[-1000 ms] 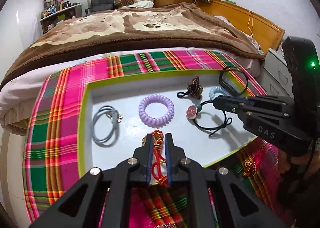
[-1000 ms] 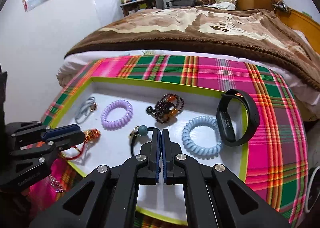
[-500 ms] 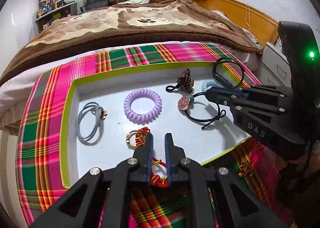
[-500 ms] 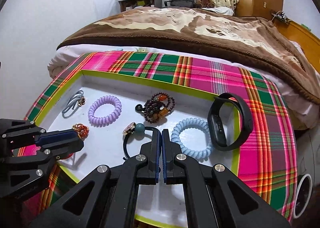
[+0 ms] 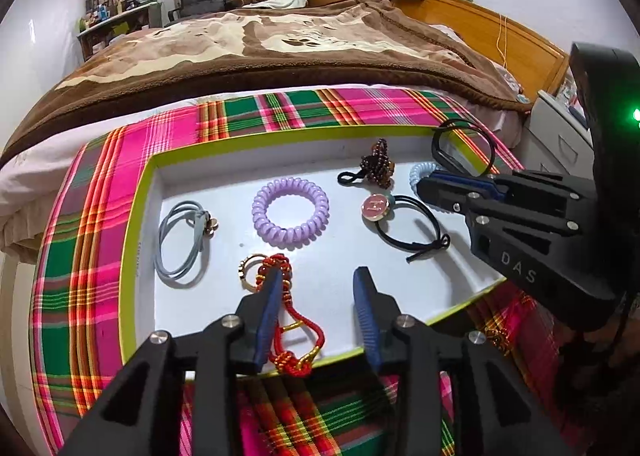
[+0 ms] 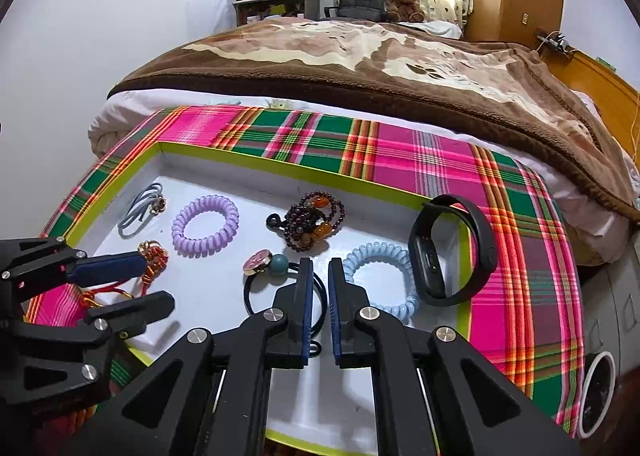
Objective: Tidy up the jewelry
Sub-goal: 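Drop the red tassel from the left tool while the right tool releases the black hair tie, then grasp the red beaded tassel with the right tool while the left tool nears the brooch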
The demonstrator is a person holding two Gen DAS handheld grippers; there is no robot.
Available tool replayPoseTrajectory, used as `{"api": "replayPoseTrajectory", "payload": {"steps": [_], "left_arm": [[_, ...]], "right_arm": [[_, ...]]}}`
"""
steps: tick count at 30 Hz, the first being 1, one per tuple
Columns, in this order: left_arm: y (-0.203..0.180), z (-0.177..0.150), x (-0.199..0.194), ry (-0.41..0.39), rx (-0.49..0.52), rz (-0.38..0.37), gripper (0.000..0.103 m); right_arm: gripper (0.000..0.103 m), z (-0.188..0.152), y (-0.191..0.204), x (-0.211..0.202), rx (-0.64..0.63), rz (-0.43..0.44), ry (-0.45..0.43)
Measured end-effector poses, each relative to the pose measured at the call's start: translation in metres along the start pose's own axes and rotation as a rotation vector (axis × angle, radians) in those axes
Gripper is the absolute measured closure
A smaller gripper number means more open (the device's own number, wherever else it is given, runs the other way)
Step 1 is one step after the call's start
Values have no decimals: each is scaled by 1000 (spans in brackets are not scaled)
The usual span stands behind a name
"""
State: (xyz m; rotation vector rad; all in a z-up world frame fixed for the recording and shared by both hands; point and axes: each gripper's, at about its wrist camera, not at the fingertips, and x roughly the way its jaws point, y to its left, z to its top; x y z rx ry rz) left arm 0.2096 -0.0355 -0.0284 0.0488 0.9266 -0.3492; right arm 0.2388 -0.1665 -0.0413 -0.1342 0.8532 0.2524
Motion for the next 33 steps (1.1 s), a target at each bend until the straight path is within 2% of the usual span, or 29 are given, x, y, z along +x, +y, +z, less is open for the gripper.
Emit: {"api": "replayPoseTrajectory", "payload": {"steps": [6,8,10,11,17,25,29,33], "left_arm": [[3,0,-2,-3,-10,7,64],[3,0,-2,-4,-13,3,61],[4,-1,-4,-7,-22,1,60],[4,-1,-5,-9,-26,7,59],[3,-3,-17,-28,-28,15,57],[3,-11,-49,-110,-65,50,56],[3,-21,-66,-135,-56,111,53],[10,-33,-78,-143,-99,91,53]], "right_arm": [[87,-1,-3,-4,29,6,-13],[79,0,-4,-6,43,20,-19],[59,0,-5,-8,49,24,-19],[57,1,-4,-9,51,26,-20],[57,0,-5,-22,75,23,-48],[57,-10,-8,-54,119,15,-107],[57,-20,-5,-76,128,10,-139],[57,-31,-2,-94,135,3,-159]]}}
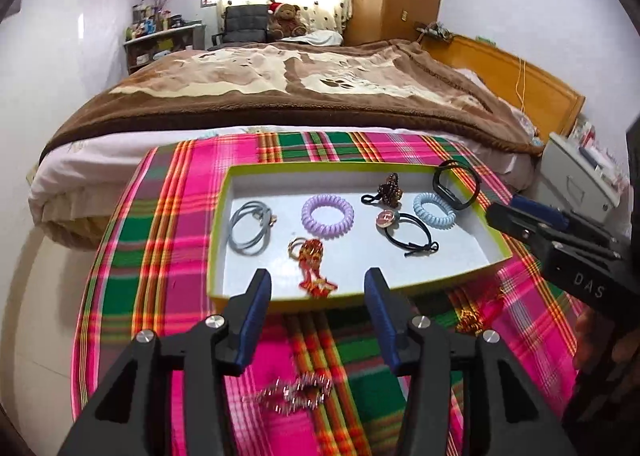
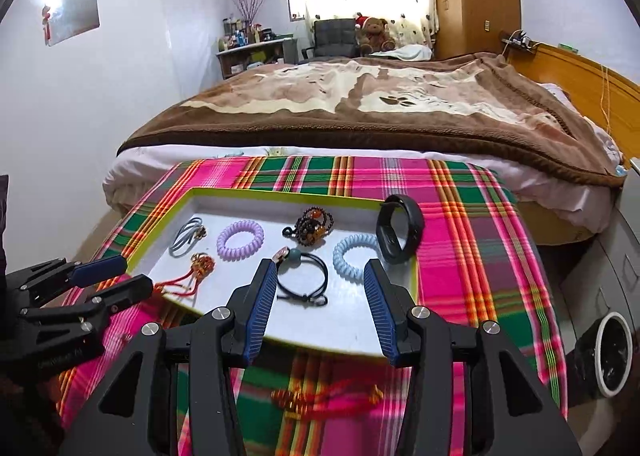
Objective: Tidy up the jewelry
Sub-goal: 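Grasp the red beaded tassel with the right tool while the left tool nears the brooch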
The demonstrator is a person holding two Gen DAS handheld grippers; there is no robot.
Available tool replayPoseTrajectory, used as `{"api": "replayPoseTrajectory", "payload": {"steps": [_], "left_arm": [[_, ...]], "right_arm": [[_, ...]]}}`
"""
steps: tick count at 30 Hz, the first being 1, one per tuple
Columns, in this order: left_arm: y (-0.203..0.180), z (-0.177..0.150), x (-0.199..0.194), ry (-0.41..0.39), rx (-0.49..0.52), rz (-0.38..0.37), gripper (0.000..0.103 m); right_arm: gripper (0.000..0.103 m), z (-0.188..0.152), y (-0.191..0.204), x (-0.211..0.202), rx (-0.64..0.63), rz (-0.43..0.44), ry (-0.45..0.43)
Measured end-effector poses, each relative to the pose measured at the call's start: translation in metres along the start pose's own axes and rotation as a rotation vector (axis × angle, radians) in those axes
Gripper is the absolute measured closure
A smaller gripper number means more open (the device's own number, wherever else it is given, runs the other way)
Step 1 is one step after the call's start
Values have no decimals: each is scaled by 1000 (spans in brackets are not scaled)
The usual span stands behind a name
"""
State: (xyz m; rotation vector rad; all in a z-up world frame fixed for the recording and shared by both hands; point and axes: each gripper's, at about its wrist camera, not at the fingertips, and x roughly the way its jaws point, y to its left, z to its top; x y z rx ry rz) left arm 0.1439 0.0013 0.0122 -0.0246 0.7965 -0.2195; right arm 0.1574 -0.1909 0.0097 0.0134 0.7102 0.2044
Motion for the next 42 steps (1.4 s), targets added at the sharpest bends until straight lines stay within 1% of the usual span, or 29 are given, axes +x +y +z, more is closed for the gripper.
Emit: {"api": "replayPoseTrajectory", "payload": {"steps": [3,7,12,14,16,19,21,24,28,31,37,40,42], "left_arm": [[6,-9,-9,-6,-14,22,52],[18,-21,-19,-14,-56,6,52],[30,-35,-25,-3,-103,7,49],[33,-40,-28,-3,-112,12,49],[34,-44,-29,-1,-117,4,49],[39,-49,-29,4,-137,-3,49],[44,-52,-29,5,-151,-11,49],[49,-56,-30,7,-161,-12,49],[54,-59,-29,9,-167,-27,49],[59,-60,-29,7,-174,-50,49],[64,-61,-27,12,-190,-115,49],[65,-62,-25,25,-186,-171,49],[61,-62,-25,36,-158,-159,49]], "right_arm": [[57,-7,-3,-10,10,-8,-3],[56,-22,-14,-24,60,9,-3],[56,-40,-24,-20,88,7,67],[56,-49,-29,-17,130,5,80],[55,-56,-30,-12,173,29,104],[55,-65,-23,-5,187,62,133],[55,-68,-16,1,180,63,159],[54,-70,-6,11,173,33,179],[53,-69,3,22,178,-26,175],[51,-70,9,25,190,-65,167],[51,-71,18,27,173,-157,170],[51,-72,20,26,158,-175,174],[51,-73,17,25,167,-199,178]]}}
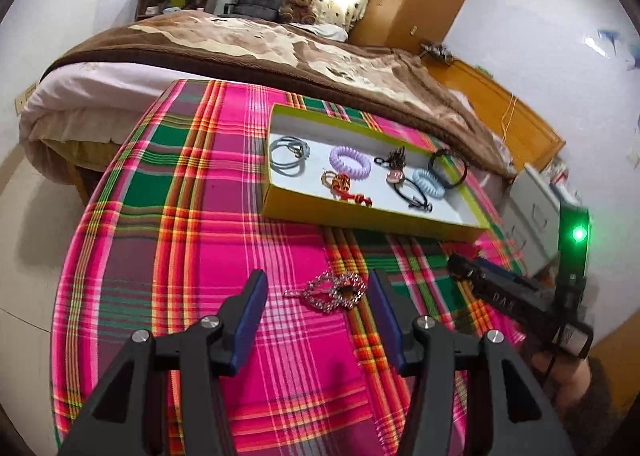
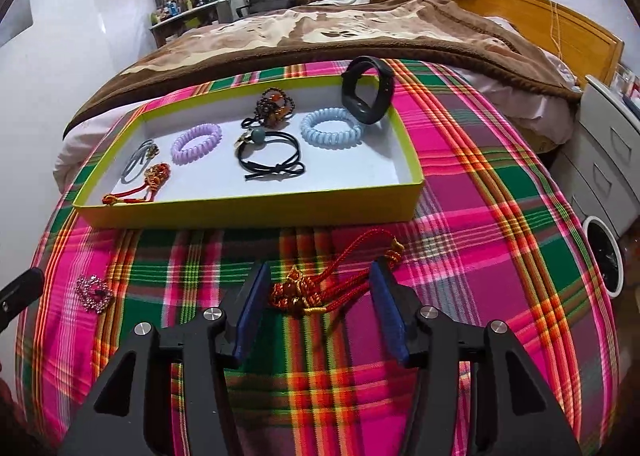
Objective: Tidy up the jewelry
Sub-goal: 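Grasp the red beaded tassel with the right tool while the left tool nears the brooch, then grasp the rhinestone brooch with the left tool while the right tool holds the red beaded tassel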
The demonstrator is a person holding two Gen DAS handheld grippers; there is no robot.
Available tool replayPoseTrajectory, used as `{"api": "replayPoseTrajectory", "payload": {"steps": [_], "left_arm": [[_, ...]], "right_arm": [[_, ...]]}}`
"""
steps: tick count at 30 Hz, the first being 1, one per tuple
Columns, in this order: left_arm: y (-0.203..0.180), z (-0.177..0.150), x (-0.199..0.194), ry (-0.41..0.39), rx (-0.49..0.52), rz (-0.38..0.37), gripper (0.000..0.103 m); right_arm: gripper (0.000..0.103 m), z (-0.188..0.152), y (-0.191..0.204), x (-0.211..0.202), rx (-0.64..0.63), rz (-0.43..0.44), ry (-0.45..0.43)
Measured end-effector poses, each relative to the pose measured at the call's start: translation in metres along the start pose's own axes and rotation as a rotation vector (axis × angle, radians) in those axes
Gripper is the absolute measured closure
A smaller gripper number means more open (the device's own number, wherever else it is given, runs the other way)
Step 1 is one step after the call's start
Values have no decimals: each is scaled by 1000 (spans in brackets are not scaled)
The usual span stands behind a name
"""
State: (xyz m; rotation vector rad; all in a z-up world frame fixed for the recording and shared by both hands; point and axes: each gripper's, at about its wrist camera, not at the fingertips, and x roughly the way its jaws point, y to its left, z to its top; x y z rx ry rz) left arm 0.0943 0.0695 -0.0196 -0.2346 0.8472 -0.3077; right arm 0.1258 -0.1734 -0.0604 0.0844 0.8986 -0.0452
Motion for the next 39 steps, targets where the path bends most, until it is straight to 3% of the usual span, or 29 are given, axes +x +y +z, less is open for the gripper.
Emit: {"api": "replayPoseTrajectory", "payload": {"steps": [3,4,7,15,22,26,31,38,39], "left_arm": [[-6,-2,3,27,47,-4,49],[-8,-3,3,31,56,2,49],[-15,-5,5,37,83,-2,49],[-28,-6,14,54,158,24,49],[-34,-2,39,113,258,107,49],[-42,0,45,139,283,41,49],[-50,-3,52,145,329,141,49],[-53,-5,51,148,352,132,50],[-54,-6,51,150,357,123,54]], "right_arm": [[52,-1,-3,0,9,-13,8],[62,-1,-4,-1,12,-20,7],[77,-1,-12,-3,38,-5,3],[85,-6,-29,-13,64,68,-9],[85,-8,-33,-33,22,120,-60],[85,-11,-41,-45,29,162,-86],[85,-10,-47,-51,42,187,-98],[85,-9,-48,-53,45,211,-109],[85,-9,-48,-53,44,215,-107]]}}
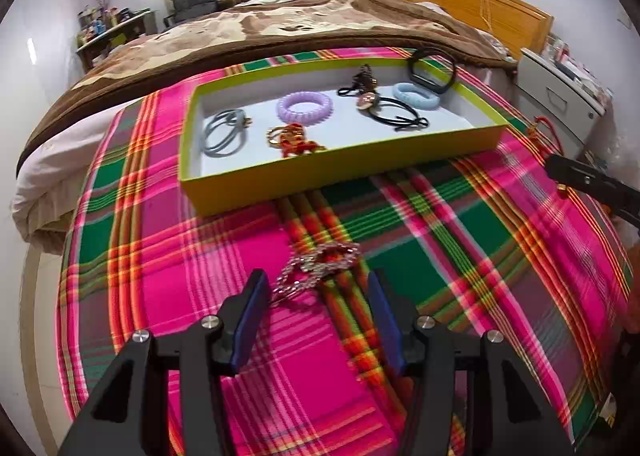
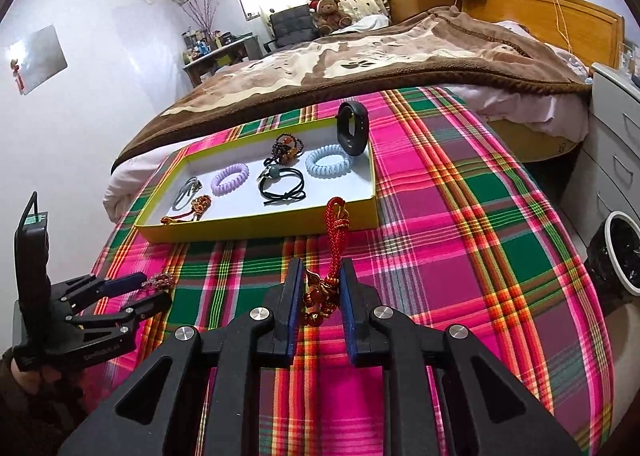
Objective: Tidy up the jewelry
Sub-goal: 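Grasp the rhinestone brooch with the left tool while the right tool holds the red beaded tassel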
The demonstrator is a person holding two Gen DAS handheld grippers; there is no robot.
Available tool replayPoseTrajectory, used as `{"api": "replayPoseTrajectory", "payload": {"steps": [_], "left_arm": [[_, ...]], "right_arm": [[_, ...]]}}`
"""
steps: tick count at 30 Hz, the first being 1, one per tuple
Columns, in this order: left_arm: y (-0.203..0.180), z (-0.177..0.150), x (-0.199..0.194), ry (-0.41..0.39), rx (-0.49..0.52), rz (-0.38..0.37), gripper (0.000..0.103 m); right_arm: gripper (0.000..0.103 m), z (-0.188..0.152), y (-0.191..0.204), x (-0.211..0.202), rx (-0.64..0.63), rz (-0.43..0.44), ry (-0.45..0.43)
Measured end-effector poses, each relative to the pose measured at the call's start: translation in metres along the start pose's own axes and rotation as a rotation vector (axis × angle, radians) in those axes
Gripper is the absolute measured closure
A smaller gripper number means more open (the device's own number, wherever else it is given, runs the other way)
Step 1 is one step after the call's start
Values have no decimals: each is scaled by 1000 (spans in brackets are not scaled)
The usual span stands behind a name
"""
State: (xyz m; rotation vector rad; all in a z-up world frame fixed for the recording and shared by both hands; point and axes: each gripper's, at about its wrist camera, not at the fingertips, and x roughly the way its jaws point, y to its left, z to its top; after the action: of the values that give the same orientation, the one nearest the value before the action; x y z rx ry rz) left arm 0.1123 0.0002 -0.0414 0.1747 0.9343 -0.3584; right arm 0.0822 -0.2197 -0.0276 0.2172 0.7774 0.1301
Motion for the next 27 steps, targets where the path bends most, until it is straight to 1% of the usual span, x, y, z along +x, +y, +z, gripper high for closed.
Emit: {"api": "replayPoseTrajectory", "payload": {"steps": [2,5,6,7,9,12,15,18,21,22,24,25,27], "left_arm": [[-2,0,-2,6,12,-24,64],[-5,0,-8,8,41,-104,64],[-6,0,-11,6,59,-124,64],[-7,0,-13,3,80,-128,64],[-6,4,-13,-11,92,-110,64],[0,9,-5,5,65,-99,64],[0,10,3,26,58,-112,64],[-3,10,4,20,62,-91,64],[-4,10,5,14,43,-77,64],[-6,10,5,14,47,-63,65],[-8,10,5,9,46,-35,74],[-7,10,5,5,39,-37,78],[-5,10,5,1,23,-43,78]], "right_arm": [[85,0,0,1,-2,3,3],[85,-1,-1,0,2,8,3],[85,-1,-1,0,1,9,3],[85,-1,-1,0,0,8,2],[85,0,-1,0,-3,9,3],[85,-1,1,1,-5,12,3],[85,-1,4,2,-12,14,5],[85,0,6,2,-17,13,4],[85,0,9,2,-25,13,4],[85,0,10,2,-27,14,3],[85,0,11,1,-30,14,0],[85,0,12,1,-31,14,-1],[85,0,12,0,-34,13,-1]]}}
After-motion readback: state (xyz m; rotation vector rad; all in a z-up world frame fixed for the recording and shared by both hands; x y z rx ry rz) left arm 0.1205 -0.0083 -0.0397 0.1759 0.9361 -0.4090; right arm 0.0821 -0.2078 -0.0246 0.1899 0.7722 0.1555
